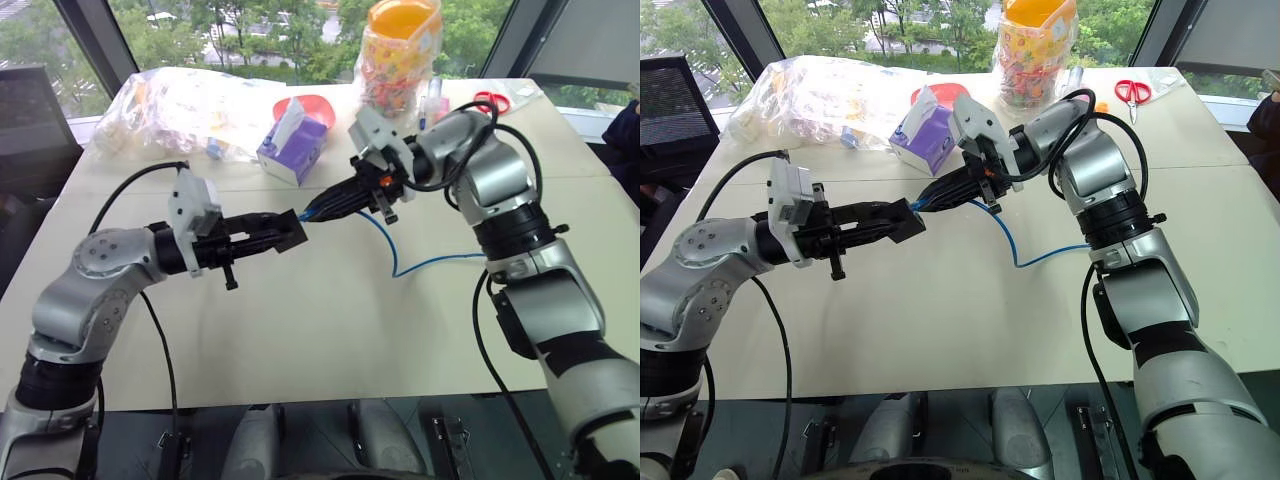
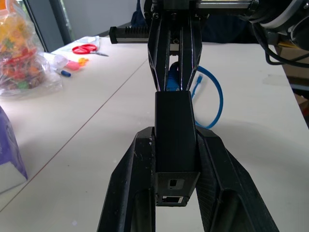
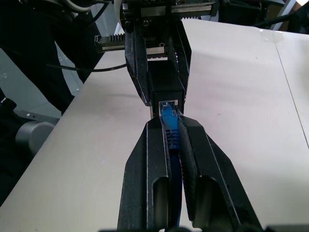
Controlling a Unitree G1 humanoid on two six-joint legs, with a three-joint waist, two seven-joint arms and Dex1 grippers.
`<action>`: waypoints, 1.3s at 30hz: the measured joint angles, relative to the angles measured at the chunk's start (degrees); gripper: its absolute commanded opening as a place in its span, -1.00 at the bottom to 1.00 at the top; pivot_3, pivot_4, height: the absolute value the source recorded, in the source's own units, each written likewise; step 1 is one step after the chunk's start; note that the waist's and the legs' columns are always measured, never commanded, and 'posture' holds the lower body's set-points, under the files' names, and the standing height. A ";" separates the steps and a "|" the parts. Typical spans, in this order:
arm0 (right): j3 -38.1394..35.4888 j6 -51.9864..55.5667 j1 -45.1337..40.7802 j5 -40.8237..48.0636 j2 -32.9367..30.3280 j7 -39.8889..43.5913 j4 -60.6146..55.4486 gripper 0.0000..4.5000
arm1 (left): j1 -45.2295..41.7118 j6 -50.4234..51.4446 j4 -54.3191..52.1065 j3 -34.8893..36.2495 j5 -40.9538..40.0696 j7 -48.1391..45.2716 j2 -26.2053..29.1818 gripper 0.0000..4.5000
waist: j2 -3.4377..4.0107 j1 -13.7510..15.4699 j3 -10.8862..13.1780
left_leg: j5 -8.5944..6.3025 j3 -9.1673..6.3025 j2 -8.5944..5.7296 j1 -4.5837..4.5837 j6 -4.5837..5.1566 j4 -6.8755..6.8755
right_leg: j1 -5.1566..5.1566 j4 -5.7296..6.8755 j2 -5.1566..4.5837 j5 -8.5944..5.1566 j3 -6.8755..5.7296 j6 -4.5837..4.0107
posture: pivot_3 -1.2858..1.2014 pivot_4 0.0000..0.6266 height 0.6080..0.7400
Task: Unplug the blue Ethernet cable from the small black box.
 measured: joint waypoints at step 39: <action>-2.21 8.74 1.06 2.08 0.55 -0.55 -3.45 0.10 | 0.34 -1.29 -1.35 1.74 1.45 -0.32 -0.77 -0.78 | -0.06 0.03 0.04 | 0.00 0.00 0.00 0.00 0.00 0.00 | 0.01 -0.01 0.00 0.00 -0.01 0.00 | 0.03 -0.52 1.00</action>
